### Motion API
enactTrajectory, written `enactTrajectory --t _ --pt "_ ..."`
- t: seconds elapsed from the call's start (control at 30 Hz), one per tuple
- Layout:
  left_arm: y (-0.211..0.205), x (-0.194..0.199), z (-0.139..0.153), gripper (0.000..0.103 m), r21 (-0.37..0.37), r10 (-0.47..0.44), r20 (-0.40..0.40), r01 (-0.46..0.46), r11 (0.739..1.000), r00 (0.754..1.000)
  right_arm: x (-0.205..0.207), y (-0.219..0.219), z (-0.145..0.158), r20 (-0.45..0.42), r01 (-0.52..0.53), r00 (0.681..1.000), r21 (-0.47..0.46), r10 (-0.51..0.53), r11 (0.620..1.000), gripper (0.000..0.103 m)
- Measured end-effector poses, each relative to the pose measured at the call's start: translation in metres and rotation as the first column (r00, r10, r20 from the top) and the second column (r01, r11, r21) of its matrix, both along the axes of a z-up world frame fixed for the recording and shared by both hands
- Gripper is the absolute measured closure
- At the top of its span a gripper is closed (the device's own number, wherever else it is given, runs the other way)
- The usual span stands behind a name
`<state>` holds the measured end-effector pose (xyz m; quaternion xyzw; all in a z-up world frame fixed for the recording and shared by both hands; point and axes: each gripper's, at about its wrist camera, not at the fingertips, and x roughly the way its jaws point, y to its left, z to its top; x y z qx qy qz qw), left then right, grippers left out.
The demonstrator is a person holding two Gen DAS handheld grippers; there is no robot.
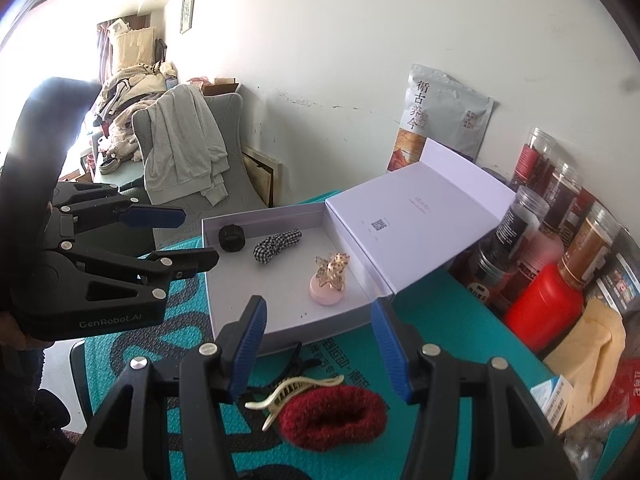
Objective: Organize objects
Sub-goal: 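Withdraw both grippers from the box toward the red scrunchie and claw clips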
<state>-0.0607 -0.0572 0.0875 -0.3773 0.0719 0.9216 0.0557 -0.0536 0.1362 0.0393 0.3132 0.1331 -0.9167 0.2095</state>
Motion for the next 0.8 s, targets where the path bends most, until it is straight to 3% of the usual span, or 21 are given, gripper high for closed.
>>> enactTrajectory --t 0.8 --pt "0.04 0.082 -0.06 0.055 0.022 -0.043 0.077 0.041 0.999 0.996 0.076 0.023 -0.058 0.083 0.062 0.995 0.015 -0.063 0.998 0.048"
